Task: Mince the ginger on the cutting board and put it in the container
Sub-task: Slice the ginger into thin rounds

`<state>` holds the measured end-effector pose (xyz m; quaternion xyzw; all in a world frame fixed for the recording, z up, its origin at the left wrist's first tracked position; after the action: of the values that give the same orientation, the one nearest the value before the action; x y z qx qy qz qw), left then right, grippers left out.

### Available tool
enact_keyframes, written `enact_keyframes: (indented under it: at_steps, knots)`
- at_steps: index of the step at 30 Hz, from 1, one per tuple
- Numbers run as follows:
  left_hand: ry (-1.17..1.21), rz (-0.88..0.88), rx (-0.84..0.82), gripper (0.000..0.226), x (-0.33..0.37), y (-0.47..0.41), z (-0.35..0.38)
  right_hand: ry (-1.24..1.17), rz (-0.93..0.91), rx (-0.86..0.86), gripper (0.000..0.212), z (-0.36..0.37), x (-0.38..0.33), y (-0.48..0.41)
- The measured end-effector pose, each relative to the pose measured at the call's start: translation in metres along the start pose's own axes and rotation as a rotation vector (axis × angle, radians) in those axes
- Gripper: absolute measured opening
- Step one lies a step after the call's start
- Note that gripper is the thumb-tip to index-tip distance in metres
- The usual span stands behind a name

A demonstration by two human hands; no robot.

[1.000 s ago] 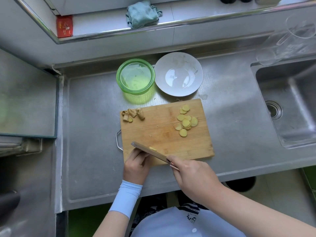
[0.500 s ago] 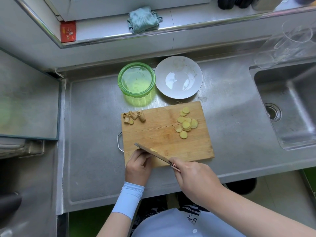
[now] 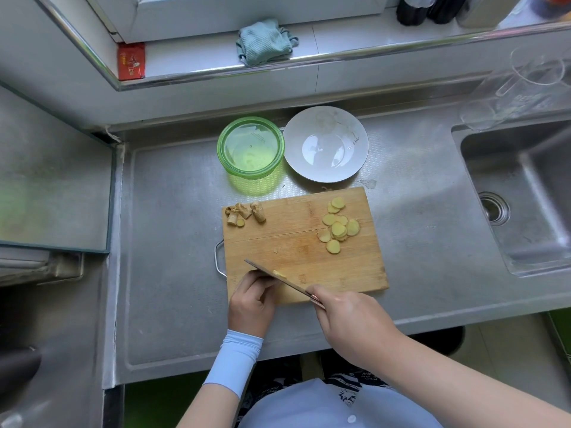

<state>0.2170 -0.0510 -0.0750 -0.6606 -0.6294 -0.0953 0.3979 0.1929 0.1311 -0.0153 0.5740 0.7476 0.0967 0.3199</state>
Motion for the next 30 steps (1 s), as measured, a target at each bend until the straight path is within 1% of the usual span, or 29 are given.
enact_keyframes:
  at_steps: [4,8,10,13,17,21,26,30]
  knots:
    - [0.002,-0.023,-0.004,0.022,0.0,0.001,0.0,-0.008,0.012,-0.011,0.027,0.004,-0.004,-0.007]
    - [-0.007,-0.028,-0.015,0.026,0.0,0.0,0.0,-0.005,0.008,0.002,0.024,0.002,0.001,-0.002]
    - [-0.008,-0.028,-0.009,0.023,0.0,0.0,0.0,0.003,0.006,0.003,0.023,0.002,0.002,-0.002]
    - [-0.007,-0.032,-0.003,0.013,0.002,-0.001,0.001,0.0,0.004,-0.02,0.022,0.009,-0.005,-0.015]
    - [0.009,-0.03,-0.001,0.017,0.006,-0.001,-0.001,-0.012,-0.011,-0.026,0.017,0.018,-0.014,-0.034]
    - [0.022,-0.032,0.014,0.015,0.005,0.0,-0.001,-0.015,-0.043,0.003,0.02,0.02,-0.013,-0.035]
    - [0.027,-0.036,0.047,0.01,-0.002,0.005,-0.001,-0.063,-0.077,0.058,0.024,0.01,-0.008,-0.012]
    - [0.018,-0.026,0.054,0.011,-0.004,0.006,0.0,-0.051,-0.053,0.064,0.023,0.005,0.001,0.006]
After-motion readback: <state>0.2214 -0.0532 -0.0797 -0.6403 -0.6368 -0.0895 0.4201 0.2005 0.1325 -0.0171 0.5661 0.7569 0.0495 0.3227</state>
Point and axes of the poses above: each hand's wrist, its own y-axis away from the middle knuckle, its own z-axis out of the palm, x = y × z, the point moved 6 cm from there along -y, towards the middle knuckle, and after that the axes turned 11 degrees about z, right-handed, at the moved point
